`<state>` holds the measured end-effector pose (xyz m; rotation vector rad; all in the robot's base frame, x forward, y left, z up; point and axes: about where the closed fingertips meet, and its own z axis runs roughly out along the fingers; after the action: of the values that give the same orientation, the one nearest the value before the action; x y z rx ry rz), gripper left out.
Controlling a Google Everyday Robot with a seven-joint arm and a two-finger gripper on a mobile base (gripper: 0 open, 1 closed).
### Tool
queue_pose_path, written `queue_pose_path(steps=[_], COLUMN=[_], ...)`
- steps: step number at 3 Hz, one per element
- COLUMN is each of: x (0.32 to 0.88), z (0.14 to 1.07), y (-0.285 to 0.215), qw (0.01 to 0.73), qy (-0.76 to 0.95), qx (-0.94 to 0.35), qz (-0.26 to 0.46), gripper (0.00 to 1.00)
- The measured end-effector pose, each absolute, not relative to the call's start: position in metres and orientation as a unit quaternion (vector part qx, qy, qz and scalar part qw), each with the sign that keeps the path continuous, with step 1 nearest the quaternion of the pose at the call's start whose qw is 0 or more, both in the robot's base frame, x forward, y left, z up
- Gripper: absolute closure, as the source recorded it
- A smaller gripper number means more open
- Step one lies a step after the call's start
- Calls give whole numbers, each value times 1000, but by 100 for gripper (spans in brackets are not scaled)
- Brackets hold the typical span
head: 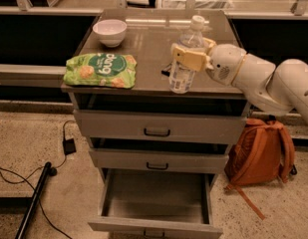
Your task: Place blue plastic bottle into bottom drawer
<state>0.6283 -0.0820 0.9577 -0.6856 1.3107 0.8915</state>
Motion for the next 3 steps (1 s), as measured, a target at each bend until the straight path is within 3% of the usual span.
queue_pose_path(steps=[1, 3], x=[594, 576], z=[949, 916], y=[-71, -55], qw=[638, 618], qy=[578, 572], qx=[-303, -359], qz=[409, 403], gripper=[100, 100])
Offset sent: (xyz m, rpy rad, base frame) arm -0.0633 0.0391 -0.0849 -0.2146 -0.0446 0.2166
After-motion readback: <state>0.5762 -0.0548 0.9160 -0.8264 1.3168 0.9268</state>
